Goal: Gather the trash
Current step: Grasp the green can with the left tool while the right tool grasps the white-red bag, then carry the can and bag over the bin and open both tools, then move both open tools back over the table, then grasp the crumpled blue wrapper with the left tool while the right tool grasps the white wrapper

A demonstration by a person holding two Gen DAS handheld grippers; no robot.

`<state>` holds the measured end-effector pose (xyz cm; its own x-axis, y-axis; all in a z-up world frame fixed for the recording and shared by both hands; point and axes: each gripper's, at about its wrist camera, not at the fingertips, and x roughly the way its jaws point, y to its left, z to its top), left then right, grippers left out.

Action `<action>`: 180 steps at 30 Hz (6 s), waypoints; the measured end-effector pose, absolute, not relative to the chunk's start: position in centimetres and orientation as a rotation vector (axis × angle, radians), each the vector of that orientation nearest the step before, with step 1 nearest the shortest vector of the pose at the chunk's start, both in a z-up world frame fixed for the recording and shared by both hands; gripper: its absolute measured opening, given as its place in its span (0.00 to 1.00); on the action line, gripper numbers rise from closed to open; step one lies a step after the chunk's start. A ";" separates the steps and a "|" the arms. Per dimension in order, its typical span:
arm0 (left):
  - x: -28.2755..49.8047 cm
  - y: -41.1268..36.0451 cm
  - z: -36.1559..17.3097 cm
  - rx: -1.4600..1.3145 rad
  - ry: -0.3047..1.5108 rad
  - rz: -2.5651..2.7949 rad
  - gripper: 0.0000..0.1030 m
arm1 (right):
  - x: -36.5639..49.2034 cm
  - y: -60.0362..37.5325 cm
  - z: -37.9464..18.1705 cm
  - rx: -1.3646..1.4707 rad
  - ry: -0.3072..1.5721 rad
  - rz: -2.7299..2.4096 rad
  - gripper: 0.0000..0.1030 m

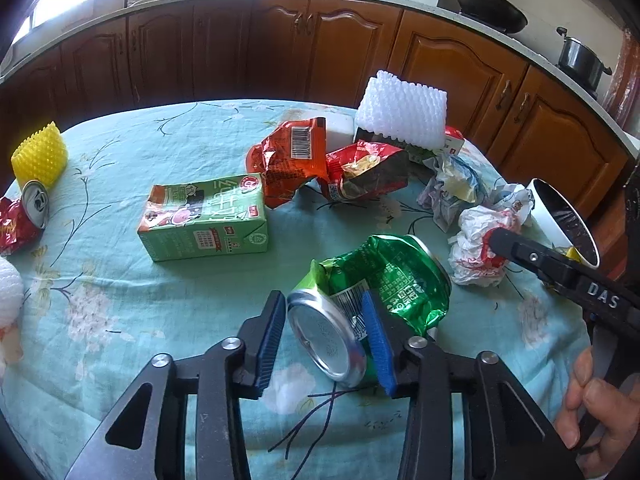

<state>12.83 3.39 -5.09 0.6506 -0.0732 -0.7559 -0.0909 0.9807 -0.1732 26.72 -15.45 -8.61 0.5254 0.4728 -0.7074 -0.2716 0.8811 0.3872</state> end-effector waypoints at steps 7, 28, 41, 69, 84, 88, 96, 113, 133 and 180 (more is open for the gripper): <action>12.0 2.9 -4.8 -0.178 0.827 -0.007 0.08 | 25.2 -16.0 -7.8 0.245 0.880 0.471 0.26; 13.0 -4.4 0.4 -0.111 0.739 -0.195 0.07 | 22.6 -26.6 -2.5 0.348 0.729 0.315 0.24; 18.6 -11.5 1.4 -0.041 0.691 -0.321 0.07 | 22.7 -35.9 -2.9 0.430 0.703 0.147 0.24; 34.4 -25.6 -3.4 0.089 0.765 -0.429 0.08 | 29.9 -44.0 -7.2 0.433 0.800 0.027 0.30; 35.8 -26.1 -4.3 0.056 0.776 -0.412 0.28 | 28.3 -45.5 -7.2 0.484 0.780 0.026 0.54; 34.5 -25.0 -4.0 0.037 0.763 -0.408 0.37 | 27.0 -45.1 -6.4 0.480 0.761 0.025 0.65; 30.4 -21.8 -3.5 0.002 0.724 -0.371 0.62 | 24.2 -44.1 -4.7 0.481 0.712 0.024 0.92; 23.4 -15.9 -3.4 -0.076 0.692 -0.279 0.72 | 17.9 -43.5 -5.4 0.491 0.711 -0.038 0.95; 15.1 -10.7 -2.1 -0.069 0.597 -0.210 0.81 | 15.1 -35.7 -2.6 0.338 0.628 0.059 0.96; 25.8 -7.2 -5.5 -0.170 0.826 -0.287 0.21 | 30.7 -29.1 -6.8 0.321 0.852 0.286 0.08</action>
<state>25.79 -7.22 -5.53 0.6427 -0.3159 -0.6980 0.1846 0.9480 -0.2591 30.70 -29.11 -6.83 0.6260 0.3712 -0.6858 -0.1179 0.9144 0.3873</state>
